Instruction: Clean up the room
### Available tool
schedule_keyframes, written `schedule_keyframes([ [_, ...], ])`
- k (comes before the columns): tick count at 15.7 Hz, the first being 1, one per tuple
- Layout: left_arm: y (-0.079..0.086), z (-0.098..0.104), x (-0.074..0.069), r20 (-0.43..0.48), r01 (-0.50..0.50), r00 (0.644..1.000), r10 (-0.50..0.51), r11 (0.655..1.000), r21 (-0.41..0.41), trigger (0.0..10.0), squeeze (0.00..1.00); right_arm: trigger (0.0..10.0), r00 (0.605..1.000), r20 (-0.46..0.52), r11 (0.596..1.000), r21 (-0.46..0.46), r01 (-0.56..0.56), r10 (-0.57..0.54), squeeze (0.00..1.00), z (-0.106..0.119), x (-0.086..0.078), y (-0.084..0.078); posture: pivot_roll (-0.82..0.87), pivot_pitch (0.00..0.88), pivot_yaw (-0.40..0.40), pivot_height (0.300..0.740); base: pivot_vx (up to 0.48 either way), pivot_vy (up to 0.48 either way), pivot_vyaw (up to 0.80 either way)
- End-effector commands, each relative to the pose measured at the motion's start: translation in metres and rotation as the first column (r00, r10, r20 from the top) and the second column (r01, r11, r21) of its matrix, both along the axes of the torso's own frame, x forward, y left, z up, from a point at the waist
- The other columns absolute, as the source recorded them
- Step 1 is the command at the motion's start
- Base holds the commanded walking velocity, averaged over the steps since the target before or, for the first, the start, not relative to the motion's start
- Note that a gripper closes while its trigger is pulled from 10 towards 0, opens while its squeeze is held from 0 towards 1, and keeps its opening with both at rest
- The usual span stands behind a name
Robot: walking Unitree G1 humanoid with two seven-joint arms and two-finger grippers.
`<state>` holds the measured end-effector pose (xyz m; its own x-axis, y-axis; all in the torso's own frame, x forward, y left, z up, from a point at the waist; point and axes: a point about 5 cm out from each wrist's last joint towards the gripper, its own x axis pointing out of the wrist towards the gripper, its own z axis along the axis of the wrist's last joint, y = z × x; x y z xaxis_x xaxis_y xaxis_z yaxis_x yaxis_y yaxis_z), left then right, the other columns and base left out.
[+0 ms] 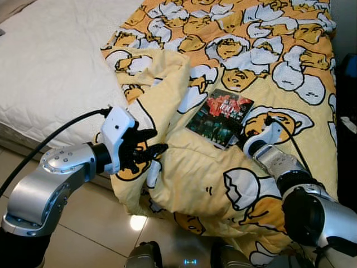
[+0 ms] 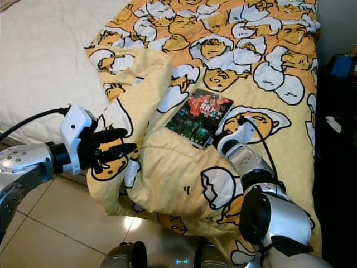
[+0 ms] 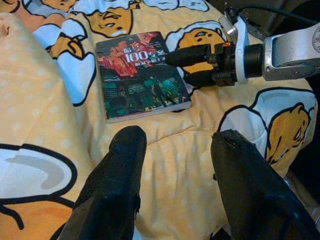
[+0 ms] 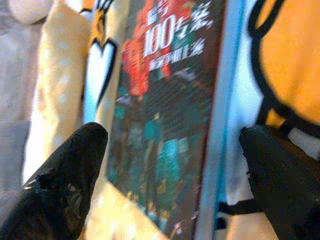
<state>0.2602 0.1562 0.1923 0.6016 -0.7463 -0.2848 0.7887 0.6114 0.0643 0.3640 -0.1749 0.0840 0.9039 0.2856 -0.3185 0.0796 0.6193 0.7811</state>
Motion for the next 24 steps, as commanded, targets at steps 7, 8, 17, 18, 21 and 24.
schedule_keyframes([
  [7,0.002,0.002,-0.001,-0.002,0.021,1.0,-0.021,1.0,0.021,10.0,0.0,10.0,0.994,0.003,0.99,0.093,-0.105,0.106,0.0,-0.004,-0.006,0.009,0.08,0.219,0.064,0.74,0.0,0.0,0.0],
  [8,0.003,0.001,-0.001,-0.002,0.019,1.0,-0.019,0.999,0.027,10.0,0.0,10.0,0.994,-0.005,0.99,0.092,-0.107,0.108,0.0,-0.006,-0.007,0.009,0.08,0.222,0.063,0.74,0.0,0.0,0.0],
  [17,0.005,-0.002,-0.005,-0.01,0.018,1.0,-0.018,0.999,0.041,10.0,0.0,10.0,0.995,-0.031,0.986,0.143,-0.086,0.092,0.0,-0.022,-0.016,0.024,0.1,0.256,0.067,0.74,0.0,0.0,0.0],
  [18,0.005,-0.002,-0.006,-0.01,0.017,1.0,-0.017,0.999,0.04,10.0,0.0,10.0,0.998,0.026,0.974,0.221,-0.054,0.05,0.0,-0.011,-0.009,0.023,0.1,0.254,0.069,0.74,0.0,0.0,0.0],
  [21,0.006,-0.002,-0.004,-0.006,0.017,1.0,-0.017,0.999,0.041,10.0,0.0,10.0,0.996,0.073,0.96,0.274,-0.064,0.045,0.0,-0.001,-0.004,0.024,0.1,0.248,0.071,0.74,0.0,0.0,0.0],
  [24,0.004,0.001,-0.003,0.008,0.02,1.0,-0.02,0.999,0.039,10.0,0.0,10.0,0.992,0.112,0.944,0.32,-0.085,0.052,0.0,0.006,-0.002,0.024,0.11,0.244,0.065,0.74,0.0,0.0,0.0],
])
